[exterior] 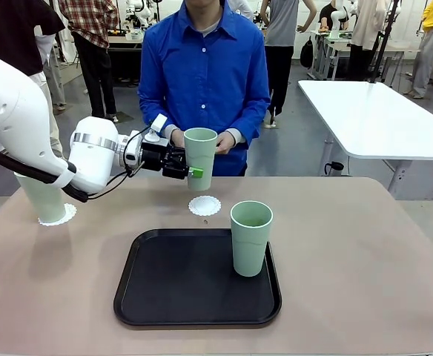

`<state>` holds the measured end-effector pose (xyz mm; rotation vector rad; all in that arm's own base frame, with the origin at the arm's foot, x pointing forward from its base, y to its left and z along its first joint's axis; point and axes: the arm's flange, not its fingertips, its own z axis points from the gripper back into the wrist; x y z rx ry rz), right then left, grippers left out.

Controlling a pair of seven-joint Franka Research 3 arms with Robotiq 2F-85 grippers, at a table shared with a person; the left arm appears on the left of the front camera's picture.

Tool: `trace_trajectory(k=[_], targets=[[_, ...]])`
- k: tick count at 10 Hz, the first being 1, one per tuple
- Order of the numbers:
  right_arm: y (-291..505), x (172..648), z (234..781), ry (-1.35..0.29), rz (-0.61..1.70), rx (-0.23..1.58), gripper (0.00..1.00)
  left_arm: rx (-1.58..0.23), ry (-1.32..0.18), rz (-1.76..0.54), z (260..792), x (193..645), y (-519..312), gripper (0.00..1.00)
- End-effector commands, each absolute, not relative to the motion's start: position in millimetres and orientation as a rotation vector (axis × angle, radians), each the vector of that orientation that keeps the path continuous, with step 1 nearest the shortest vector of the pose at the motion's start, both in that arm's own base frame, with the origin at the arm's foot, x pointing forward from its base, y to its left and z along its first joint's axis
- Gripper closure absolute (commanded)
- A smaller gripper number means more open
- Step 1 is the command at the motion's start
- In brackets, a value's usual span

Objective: Place coasters on the table and set cups on them.
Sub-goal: Take one Reusable plastic cup from the Flat Tray and place it on a coaster set by the human.

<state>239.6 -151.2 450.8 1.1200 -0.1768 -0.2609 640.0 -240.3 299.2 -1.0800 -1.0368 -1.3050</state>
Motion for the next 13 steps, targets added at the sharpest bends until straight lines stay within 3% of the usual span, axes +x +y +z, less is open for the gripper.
trace_trajectory(k=[1,5,13], targets=[[-151,240,450,-0.184,-0.251,1.133,0.0,-1.114,-1.082,-1.355,295,643,-239,0.16],[-151,240,450,-0.184,-0.251,1.133,0.0,-1.201,-1.095,-1.422,282,634,-253,0.16],[-151,240,450,-0.184,-0.251,1.133,0.0,-1.171,-1.121,-1.439,254,638,-258,0.16]])
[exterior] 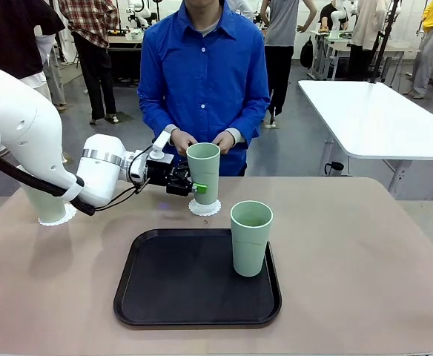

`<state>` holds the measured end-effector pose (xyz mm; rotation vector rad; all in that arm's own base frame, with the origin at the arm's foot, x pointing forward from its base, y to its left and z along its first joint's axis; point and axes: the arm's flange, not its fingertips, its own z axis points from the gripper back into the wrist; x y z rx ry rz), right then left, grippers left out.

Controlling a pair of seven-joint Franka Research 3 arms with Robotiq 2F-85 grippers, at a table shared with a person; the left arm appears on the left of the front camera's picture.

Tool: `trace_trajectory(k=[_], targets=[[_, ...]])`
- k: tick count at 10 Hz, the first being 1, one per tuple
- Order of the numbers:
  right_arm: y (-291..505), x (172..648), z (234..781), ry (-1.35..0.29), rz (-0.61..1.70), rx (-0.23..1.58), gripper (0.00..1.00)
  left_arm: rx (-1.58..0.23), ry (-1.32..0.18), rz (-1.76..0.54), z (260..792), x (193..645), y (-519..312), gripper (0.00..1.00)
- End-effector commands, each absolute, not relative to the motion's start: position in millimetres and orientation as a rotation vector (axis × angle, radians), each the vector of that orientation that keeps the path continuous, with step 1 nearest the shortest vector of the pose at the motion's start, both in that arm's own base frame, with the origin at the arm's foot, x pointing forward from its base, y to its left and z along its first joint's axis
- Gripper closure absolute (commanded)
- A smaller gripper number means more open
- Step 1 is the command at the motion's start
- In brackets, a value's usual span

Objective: Place coasters on the table and set cups on them.
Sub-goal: Take one Reusable plastic cup from the Flat Tray and place it on a coaster set by the human.

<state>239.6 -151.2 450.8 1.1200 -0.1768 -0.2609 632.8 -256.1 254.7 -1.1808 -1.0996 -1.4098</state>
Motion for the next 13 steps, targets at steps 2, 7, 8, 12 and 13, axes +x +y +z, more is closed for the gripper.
trace_trajectory(k=[2,7,8,12,13], targets=[[-151,240,450,-0.184,-0.251,1.133,0.0,-1.156,-1.119,-1.438,250,639,-256,0.16],[-151,240,450,-0.184,-0.251,1.133,0.0,-1.134,-1.084,-1.418,241,639,-257,0.16],[-151,240,450,-0.184,-0.251,1.133,0.0,-1.122,-1.08,-1.414,238,639,-258,0.16],[-151,240,450,-0.184,-0.251,1.133,0.0,-1.112,-1.064,-1.409,231,641,-261,0.16],[-151,240,450,-0.184,-0.251,1.133,0.0,-1.111,-1.064,-1.41,230,641,-259,0.16]])
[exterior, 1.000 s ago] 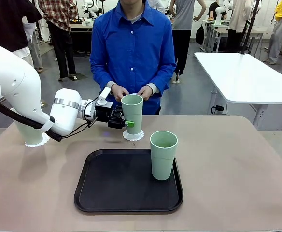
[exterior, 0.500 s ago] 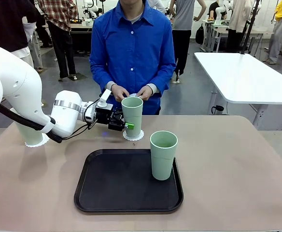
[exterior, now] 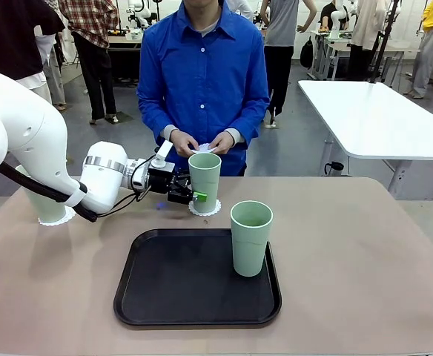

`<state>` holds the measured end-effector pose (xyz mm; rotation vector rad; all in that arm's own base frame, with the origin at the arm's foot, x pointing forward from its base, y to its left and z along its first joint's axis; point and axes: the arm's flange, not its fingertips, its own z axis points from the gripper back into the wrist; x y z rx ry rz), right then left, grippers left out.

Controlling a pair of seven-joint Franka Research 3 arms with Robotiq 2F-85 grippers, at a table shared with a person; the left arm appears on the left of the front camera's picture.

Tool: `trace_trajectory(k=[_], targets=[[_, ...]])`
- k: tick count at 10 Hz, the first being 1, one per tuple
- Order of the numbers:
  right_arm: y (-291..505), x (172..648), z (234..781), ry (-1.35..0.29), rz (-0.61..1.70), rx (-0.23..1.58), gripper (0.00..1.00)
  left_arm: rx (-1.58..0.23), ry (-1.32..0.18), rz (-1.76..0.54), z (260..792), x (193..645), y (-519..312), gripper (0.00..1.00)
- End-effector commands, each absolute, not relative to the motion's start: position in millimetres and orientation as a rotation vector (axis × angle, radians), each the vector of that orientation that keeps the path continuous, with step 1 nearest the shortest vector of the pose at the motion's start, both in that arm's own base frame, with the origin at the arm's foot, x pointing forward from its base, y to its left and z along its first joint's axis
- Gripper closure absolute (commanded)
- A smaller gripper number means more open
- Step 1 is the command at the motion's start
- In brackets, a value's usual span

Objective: Place coasters on the table and set cups on them.
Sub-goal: Take one Reusable plastic cup from the Flat Tray and place it on a coaster set by the human.

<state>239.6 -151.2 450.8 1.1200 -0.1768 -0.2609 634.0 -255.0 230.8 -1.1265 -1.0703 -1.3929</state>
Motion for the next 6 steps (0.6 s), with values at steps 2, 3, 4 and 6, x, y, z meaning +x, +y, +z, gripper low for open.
trace_trajectory(k=[2,3,4,6], targets=[[-151.2,240.4,450.3,-0.184,-0.251,1.133,0.0,-1.11,-1.052,-1.4,230.5,641.1,-258.9,0.0],[-151.2,240.4,450.3,-0.184,-0.251,1.133,0.0,-1.112,-1.048,-1.4,231.4,641.7,-258.4,0.0],[-151.2,240.4,450.3,-0.184,-0.251,1.133,0.0,-1.11,-1.046,-1.401,232.1,642.3,-257.8,0.0],[-151.2,240.4,450.3,-0.184,-0.251,1.133,0.0,-1.109,-1.04,-1.401,232.1,642.6,-257.6,0.0]])
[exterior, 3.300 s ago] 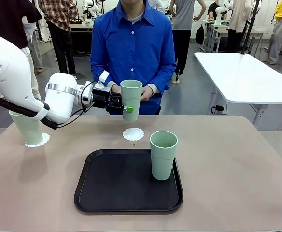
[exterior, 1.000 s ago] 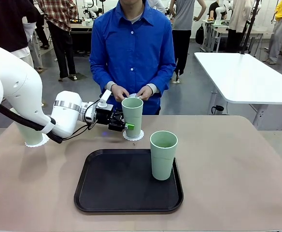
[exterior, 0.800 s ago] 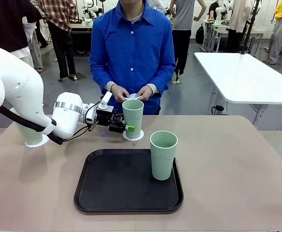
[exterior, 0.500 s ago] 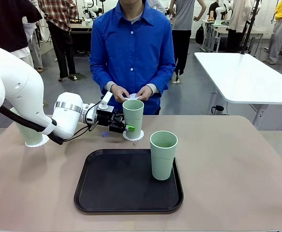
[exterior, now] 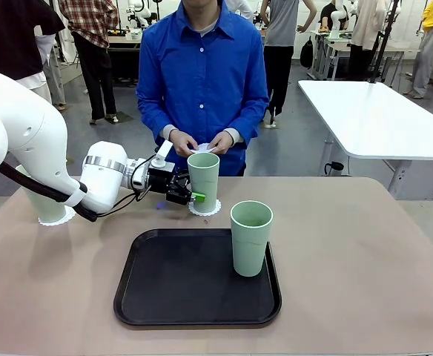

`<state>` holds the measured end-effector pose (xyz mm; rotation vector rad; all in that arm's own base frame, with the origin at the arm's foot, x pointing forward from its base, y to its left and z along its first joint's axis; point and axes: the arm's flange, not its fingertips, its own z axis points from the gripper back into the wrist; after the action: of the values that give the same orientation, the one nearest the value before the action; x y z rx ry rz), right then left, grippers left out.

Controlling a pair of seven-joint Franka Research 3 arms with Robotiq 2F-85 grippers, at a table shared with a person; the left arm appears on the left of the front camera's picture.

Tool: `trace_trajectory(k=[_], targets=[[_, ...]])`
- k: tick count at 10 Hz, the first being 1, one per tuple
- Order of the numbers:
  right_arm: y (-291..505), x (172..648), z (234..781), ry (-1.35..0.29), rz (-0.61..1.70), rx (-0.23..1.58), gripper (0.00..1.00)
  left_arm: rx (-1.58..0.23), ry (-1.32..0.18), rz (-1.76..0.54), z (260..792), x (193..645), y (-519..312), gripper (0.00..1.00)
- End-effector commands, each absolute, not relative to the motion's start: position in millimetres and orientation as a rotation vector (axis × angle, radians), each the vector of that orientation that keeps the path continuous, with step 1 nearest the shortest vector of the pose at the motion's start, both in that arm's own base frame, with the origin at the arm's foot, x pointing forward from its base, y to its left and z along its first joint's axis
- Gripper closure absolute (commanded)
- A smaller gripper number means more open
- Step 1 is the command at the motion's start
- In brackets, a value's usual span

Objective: Place coasters on the table and set cups on them.
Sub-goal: Take one Reusable plastic cup from the Flat Tray and place it on a coaster set by the human.

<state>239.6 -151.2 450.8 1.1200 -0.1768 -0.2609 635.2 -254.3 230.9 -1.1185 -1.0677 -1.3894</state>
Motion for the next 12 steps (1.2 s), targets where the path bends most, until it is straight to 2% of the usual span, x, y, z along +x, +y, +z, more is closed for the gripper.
trace_trajectory(k=[1,12], targets=[[-151,240,450,-0.184,-0.251,1.133,0.0,-1.109,-1.034,-1.4,232,643,-258,0.0],[-151,240,450,-0.184,-0.251,1.133,0.0,-1.103,-1.023,-1.402,241,645,-240,0.0]])
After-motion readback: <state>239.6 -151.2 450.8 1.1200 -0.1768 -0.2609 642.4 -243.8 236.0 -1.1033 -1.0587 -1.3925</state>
